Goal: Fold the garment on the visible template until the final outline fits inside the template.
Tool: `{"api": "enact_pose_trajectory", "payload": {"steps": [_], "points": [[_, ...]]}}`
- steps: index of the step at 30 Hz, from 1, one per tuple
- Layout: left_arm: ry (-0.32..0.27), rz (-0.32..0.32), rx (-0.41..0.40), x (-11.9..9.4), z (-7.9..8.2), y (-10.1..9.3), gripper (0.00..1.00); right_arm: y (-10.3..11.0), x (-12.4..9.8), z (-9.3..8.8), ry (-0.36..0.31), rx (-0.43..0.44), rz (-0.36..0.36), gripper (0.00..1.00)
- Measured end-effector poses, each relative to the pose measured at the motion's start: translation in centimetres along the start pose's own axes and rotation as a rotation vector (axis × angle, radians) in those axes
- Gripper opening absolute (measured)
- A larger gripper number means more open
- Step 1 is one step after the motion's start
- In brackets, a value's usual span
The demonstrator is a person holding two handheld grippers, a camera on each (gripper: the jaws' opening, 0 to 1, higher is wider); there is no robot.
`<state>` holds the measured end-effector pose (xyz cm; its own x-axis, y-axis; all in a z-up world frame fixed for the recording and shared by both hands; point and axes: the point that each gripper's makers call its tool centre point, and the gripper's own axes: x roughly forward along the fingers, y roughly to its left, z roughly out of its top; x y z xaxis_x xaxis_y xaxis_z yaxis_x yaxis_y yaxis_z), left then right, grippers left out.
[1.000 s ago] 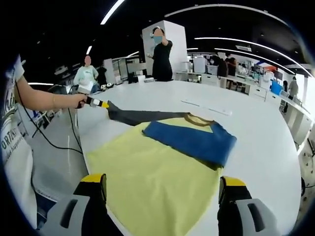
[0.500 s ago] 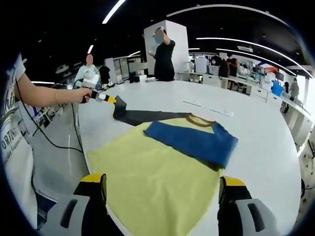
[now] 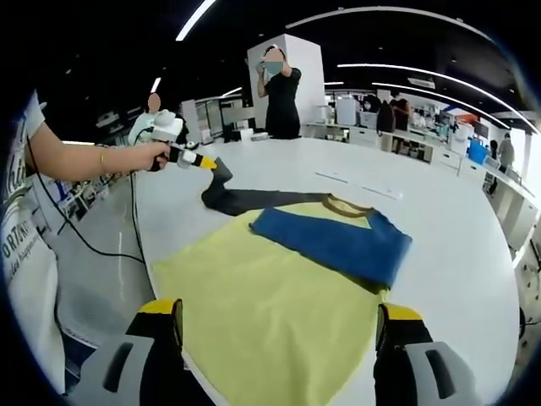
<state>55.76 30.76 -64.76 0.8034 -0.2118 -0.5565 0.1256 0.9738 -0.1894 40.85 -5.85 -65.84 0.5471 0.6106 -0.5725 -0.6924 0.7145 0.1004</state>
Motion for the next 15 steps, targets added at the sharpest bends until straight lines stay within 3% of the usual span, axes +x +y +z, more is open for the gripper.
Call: {"api": "enact_pose_trajectory", "payload": {"steps": [15], "points": [[-0.006,-0.063,0.016,1.1,1.2,-3.3,0.01,0.5,0.3,-0.1,-0.002,0.011,0.01,0.93]]}}
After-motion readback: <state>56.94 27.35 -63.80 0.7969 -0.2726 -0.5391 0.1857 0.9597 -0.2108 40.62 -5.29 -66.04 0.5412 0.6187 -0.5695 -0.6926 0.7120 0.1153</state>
